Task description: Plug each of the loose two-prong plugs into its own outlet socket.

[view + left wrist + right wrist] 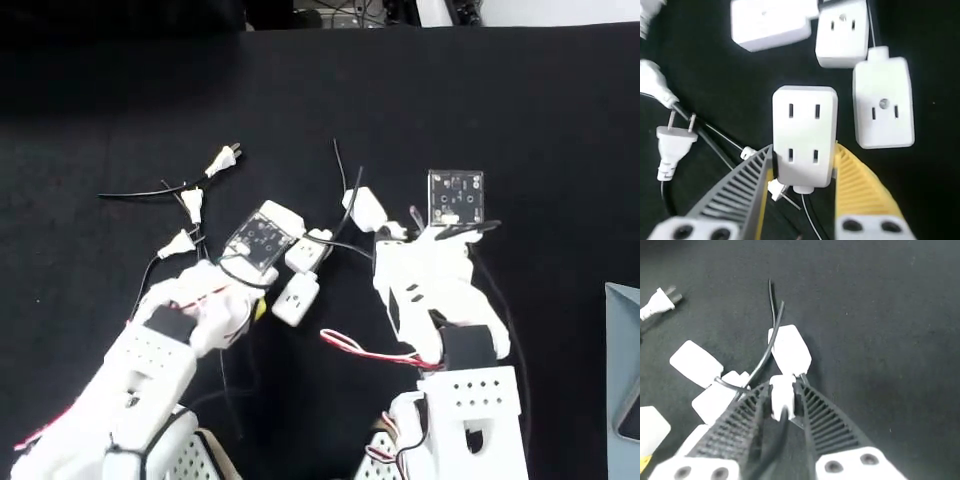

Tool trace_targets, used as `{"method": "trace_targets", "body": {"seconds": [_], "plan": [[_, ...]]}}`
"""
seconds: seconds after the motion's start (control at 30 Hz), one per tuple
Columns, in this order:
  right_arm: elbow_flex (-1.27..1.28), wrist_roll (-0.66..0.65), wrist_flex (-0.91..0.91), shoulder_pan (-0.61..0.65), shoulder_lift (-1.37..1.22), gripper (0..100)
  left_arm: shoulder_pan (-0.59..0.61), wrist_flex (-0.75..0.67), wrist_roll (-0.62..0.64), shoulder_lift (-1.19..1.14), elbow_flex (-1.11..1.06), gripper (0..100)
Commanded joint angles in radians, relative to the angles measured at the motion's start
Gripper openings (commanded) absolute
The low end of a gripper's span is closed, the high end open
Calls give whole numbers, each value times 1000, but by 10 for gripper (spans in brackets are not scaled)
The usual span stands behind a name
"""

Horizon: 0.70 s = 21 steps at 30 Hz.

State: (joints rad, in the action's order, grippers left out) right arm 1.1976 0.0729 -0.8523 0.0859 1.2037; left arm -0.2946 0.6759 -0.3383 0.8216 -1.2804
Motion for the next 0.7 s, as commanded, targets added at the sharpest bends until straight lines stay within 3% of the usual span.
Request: {"method": "trace_targets", "body": {"seconds": [0.0,0.2,0.33,0.67], "plan": [[-5,-8,15,15,4,14,-30,-18,-6,-169,147,32],[-5,-8,15,15,4,14,-162,-25,-37,-416,209,32],[-5,-8,15,11,7,14,-252,-20,-49,-434,216,37],[-5,-21,15,9,5,15,-58,135,-18,-433,311,169]]}}
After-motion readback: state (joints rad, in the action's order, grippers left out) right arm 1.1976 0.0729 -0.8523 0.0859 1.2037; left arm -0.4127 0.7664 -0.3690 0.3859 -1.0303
